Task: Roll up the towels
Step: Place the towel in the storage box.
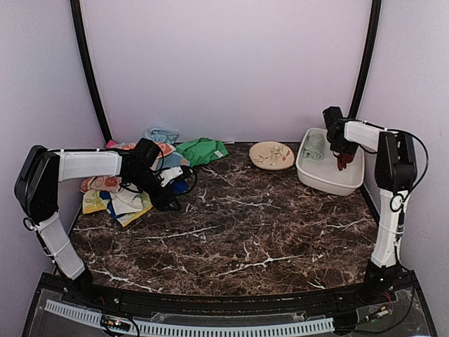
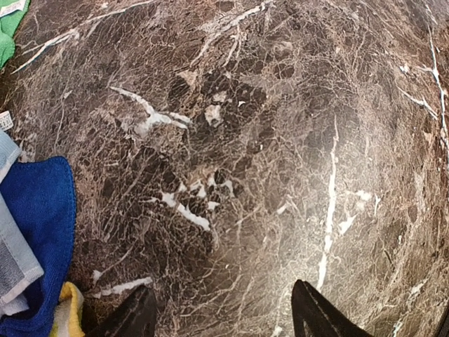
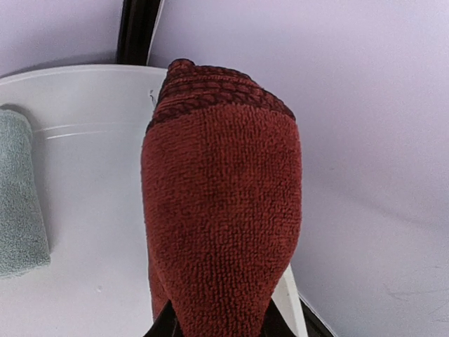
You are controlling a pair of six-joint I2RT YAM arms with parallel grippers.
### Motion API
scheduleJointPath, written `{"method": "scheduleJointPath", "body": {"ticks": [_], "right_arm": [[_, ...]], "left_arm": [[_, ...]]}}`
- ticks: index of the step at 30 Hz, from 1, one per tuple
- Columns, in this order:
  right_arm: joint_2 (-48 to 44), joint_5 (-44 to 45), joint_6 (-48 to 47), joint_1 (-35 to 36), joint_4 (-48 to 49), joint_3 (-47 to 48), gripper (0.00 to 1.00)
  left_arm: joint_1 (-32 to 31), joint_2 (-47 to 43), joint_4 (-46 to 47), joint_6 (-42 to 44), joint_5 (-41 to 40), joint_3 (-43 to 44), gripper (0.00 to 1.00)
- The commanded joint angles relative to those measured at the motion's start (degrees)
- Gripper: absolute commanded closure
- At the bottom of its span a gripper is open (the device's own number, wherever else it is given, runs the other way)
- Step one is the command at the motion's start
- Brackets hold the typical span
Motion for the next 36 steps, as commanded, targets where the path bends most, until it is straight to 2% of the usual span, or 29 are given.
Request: {"method": "scheduleJointPath", "body": {"ticks": [1, 5, 13, 15, 20, 24, 27, 36], "right_arm": [[4.8, -2.9, 0.1, 1.1, -2.3, 0.8, 1.00], [6.7, -11.7, 3.0, 0.9, -0.2, -0.5, 1.00], [10.1, -21.9, 4.3, 0.9, 4.0, -0.3, 0.99], [10.0, -26.1, 4.8, 0.2, 6.1, -1.6, 0.86], [8.2, -34.1, 6.9, -1.3, 10.3, -4.9, 0.65], [6.0, -35.3, 7.0, -2.0, 10.3, -6.3, 0.59], [3.7, -36.2, 6.3, -2.3, 10.6, -7.8, 0.46], [-0.4, -36.1, 4.7, -2.7, 8.1, -10.1, 0.38]], "left_arm": [[0.6, -2.7, 0.3, 0.0, 0.1, -0.2, 0.32], [0.7, -2.9, 0.1, -0.1, -0.5, -0.1, 0.32], [0.8, -3.3, 0.0, 0.0, -1.4, -0.1, 0.32], [0.8, -3.2, 0.0, 0.1, -1.8, -0.3, 0.32], [0.8, -3.1, 0.2, 0.2, -1.9, -0.6, 0.32], [0.8, -3.0, 0.0, 0.1, -1.8, -0.8, 0.32], [0.8, -3.0, 0.0, 0.1, -1.8, -0.9, 0.32], [0.8, -2.9, -0.4, -0.3, -0.5, -0.6, 0.33]]}}
